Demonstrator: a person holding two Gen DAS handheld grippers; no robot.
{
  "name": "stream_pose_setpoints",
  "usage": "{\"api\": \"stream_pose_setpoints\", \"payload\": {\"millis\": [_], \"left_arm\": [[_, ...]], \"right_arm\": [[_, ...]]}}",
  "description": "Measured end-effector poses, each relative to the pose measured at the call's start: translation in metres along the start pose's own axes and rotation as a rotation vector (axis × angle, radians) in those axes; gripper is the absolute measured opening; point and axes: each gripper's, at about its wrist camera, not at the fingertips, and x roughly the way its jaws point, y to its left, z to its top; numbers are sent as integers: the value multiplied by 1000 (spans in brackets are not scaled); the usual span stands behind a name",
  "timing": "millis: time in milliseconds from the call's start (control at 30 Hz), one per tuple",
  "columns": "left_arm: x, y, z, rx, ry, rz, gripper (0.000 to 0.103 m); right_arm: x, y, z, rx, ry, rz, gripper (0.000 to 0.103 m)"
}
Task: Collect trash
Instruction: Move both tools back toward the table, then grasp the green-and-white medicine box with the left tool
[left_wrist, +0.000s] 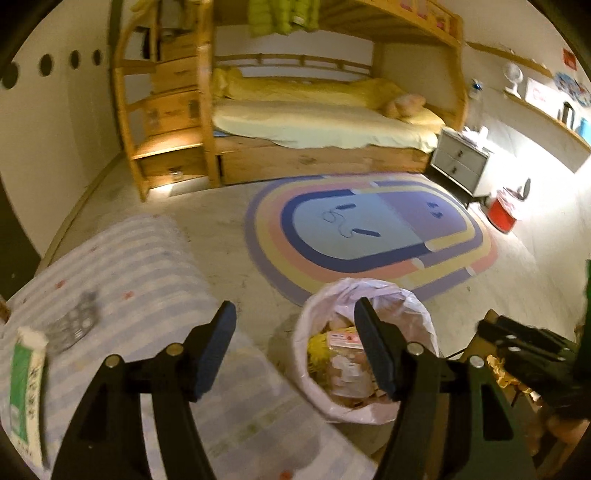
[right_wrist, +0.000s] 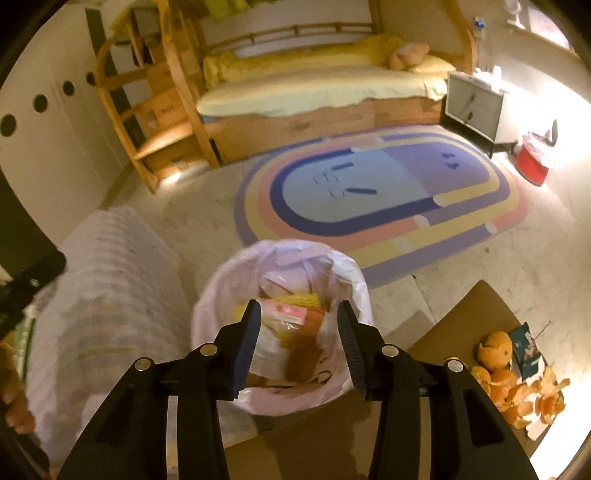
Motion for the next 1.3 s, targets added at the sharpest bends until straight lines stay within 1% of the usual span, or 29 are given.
{"api": "stream_pose_setpoints", "payload": {"millis": [133,267,400,500,633,733,900,967,1100,1300], "left_arm": [[-34,20,-11,-26,-28,36,65],[-69,39,-26,-56,-51,70,68],[-104,60,-49,-75,-69,138,69],[-124,76,-63,-91,-78,173,72],[-147,102,-84,-137,-88,222,75],[-159,122,-96,-165,-100,270,78],[-169,168,-117,-248,-91,336,79],[-171,182,-122,-274,-86,358,79],[-172,212,-132,-314,-69,403,80],[-164,245,-137,-356,-46,439,81]], "right_arm": [[-41,20,-4,-24,-50,67,45],[-67,46,-10,-75,-63,130,45],[-75,76,-18,-138,-52,173,45],[-78,103,-23,-187,-36,218,45],[-81,137,-30,-254,-24,261,45],[-80,165,-36,-311,-6,283,45],[-71,211,-46,-400,14,315,45],[-63,231,-47,-426,25,328,45],[-45,259,-51,-461,46,336,45],[-7,297,-46,-513,75,344,45]]}}
